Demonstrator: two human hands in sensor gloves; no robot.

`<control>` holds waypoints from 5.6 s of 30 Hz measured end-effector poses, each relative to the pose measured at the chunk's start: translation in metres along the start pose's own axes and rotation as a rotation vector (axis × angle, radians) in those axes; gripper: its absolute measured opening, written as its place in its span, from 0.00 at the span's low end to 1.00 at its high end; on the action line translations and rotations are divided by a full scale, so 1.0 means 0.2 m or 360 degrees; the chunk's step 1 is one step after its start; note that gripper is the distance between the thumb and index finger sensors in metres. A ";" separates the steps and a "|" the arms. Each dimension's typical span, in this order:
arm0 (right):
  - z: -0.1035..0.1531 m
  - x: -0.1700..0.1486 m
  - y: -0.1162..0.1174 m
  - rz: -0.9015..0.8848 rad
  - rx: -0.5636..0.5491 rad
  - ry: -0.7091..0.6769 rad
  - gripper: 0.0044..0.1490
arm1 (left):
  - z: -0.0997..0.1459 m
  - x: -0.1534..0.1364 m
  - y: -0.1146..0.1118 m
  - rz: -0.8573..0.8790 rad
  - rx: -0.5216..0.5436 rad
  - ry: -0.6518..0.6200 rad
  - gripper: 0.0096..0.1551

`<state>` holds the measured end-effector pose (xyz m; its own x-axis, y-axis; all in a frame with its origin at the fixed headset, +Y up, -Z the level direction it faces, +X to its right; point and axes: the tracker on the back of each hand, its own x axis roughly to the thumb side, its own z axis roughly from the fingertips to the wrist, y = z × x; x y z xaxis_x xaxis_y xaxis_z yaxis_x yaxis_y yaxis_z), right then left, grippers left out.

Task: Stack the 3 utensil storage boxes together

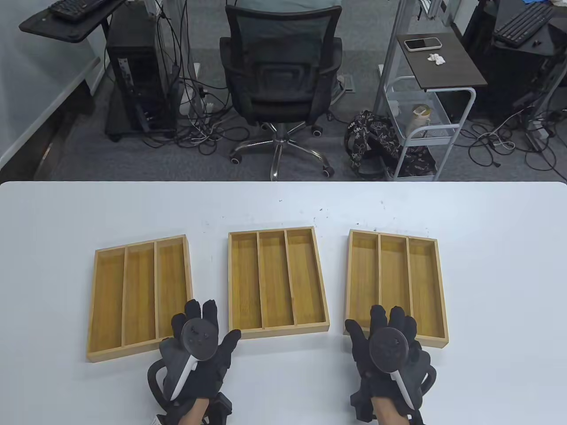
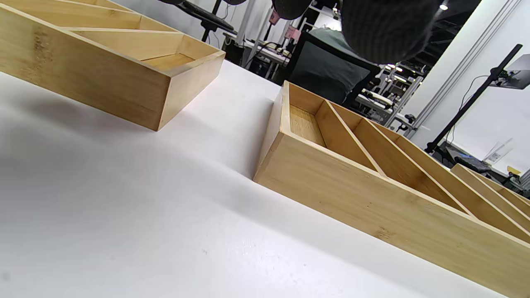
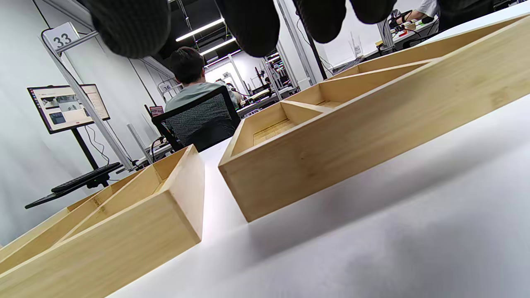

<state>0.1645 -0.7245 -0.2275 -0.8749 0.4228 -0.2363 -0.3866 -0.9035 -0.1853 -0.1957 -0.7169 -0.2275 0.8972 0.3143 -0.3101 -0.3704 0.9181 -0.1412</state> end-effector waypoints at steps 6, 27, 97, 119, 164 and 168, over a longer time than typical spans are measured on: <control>0.00 -0.01 -0.03 -0.0001 -0.0058 0.0020 0.48 | 0.00 0.00 0.00 -0.0006 0.0001 0.0006 0.50; -0.35 -0.43 -0.29 0.0317 -0.0034 0.0500 0.55 | -0.01 -0.01 0.00 0.0047 -0.0027 -0.0006 0.50; 0.14 0.34 -0.09 0.0093 -0.0422 -0.0317 0.26 | 0.06 0.09 -0.04 0.0120 0.0059 -0.0095 0.38; 0.12 0.25 -0.03 -0.0274 -0.0116 -0.0384 0.38 | 0.01 -0.12 0.24 0.0162 0.0429 0.0054 0.24; 0.06 0.21 0.08 -0.0188 0.0122 -0.0271 0.37 | -0.30 -0.88 0.41 -0.0057 0.0395 0.0936 0.51; 0.06 0.21 0.08 -0.0185 0.0126 -0.0269 0.37 | -0.22 -0.73 0.46 -0.0010 0.0425 0.0742 0.55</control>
<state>0.1184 -0.7231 -0.2298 -0.8570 0.5126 -0.0534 -0.5036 -0.8549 -0.1246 -0.3710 -0.6890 -0.2368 0.6747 0.2235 -0.7034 -0.2365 0.9683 0.0809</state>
